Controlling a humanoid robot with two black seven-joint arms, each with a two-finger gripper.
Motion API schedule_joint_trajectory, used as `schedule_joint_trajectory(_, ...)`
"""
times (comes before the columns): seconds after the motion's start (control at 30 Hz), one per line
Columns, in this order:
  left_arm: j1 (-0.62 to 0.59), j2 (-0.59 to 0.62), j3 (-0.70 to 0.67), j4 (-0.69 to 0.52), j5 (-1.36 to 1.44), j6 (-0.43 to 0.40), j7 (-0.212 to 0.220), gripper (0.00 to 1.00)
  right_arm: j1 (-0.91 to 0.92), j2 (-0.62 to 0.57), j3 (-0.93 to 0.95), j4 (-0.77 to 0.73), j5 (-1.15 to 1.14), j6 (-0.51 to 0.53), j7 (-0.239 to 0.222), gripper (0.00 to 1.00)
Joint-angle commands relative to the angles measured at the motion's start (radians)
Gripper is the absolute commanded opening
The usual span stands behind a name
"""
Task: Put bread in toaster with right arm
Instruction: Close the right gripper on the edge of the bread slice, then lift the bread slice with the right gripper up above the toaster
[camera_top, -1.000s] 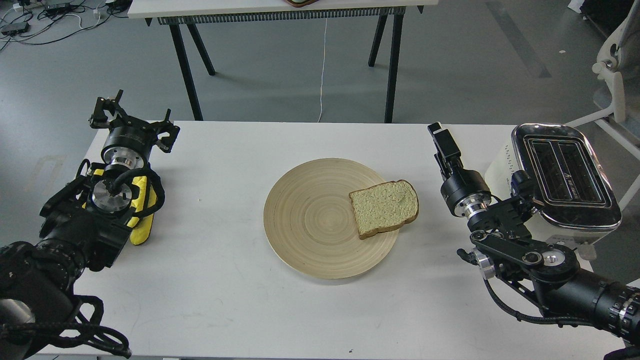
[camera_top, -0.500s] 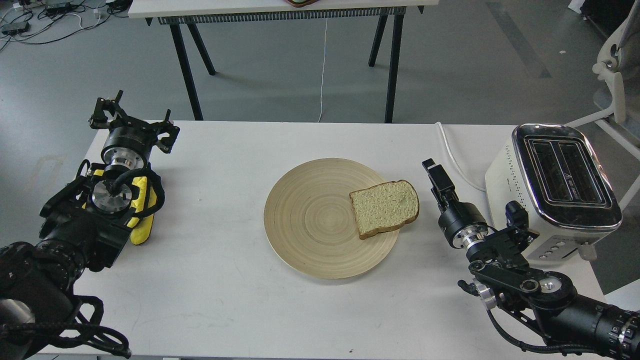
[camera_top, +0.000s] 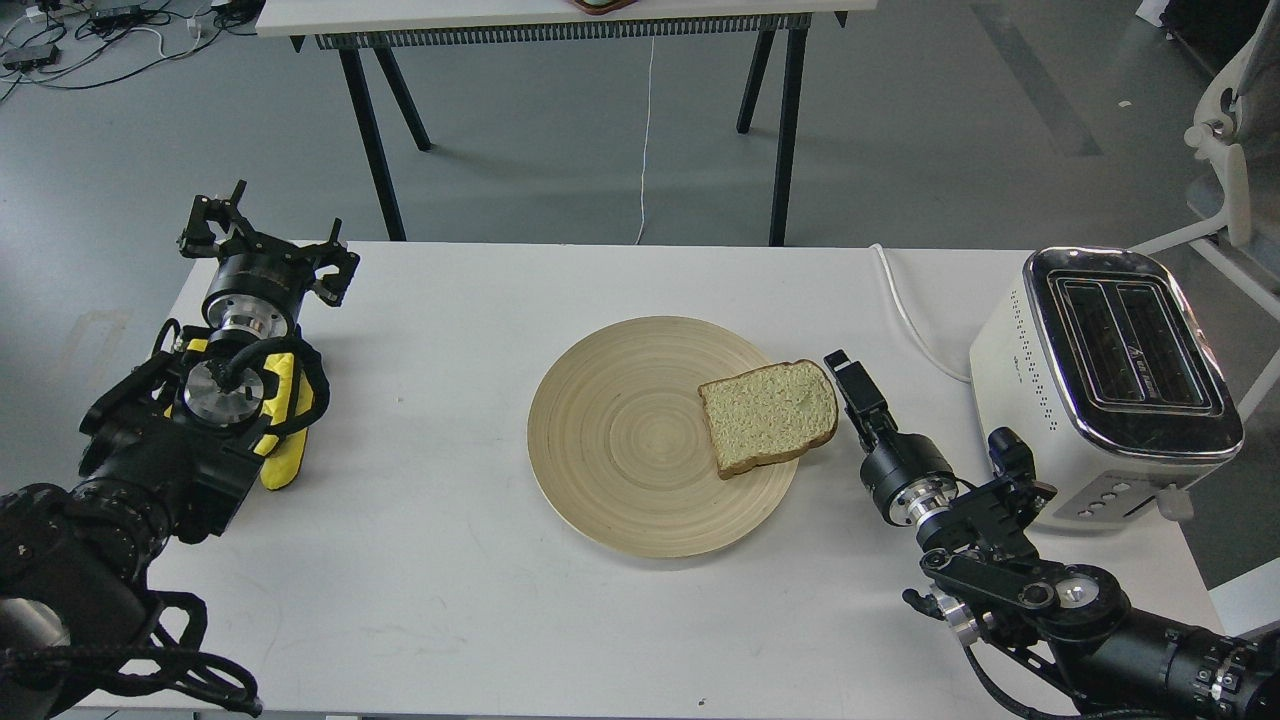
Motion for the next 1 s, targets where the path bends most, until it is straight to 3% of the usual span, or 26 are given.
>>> schedule_joint_trajectory(0.0,0.0,0.0,0.0,0.0,0.0,0.0,0.0,1.0,0.001,0.017,-0.014,-0.011,0.002,0.0,0.0,0.8)
schedule_joint_trajectory(0.23,-0.001,0.0,0.0,0.0,0.0,0.0,0.0,1.0,0.006,0.019,-0.014,-0.011,0.002,0.0,0.0,0.53)
schedule_joint_trajectory(0.57,0.0,0.0,0.0,0.0,0.0,0.0,0.0,1.0,0.013,0.019,-0.011,-0.005,0.003,0.0,0.0,0.3)
schedule_joint_trajectory(0.6,0.0,0.0,0.0,0.0,0.0,0.0,0.0,1.0,0.013,0.02,-0.01,-0.005,0.003,0.0,0.0,0.26)
schedule_joint_trajectory(0.67,0.0,0.0,0.0,0.0,0.0,0.0,0.0,1.0,0.015,0.023,0.006,-0.008,0.006,0.0,0.0,0.08)
schedule_joint_trajectory(0.97,0.0,0.0,0.0,0.0,0.0,0.0,0.0,1.0,0.035,0.007,0.091,0.093,0.009,0.0,0.0,0.01)
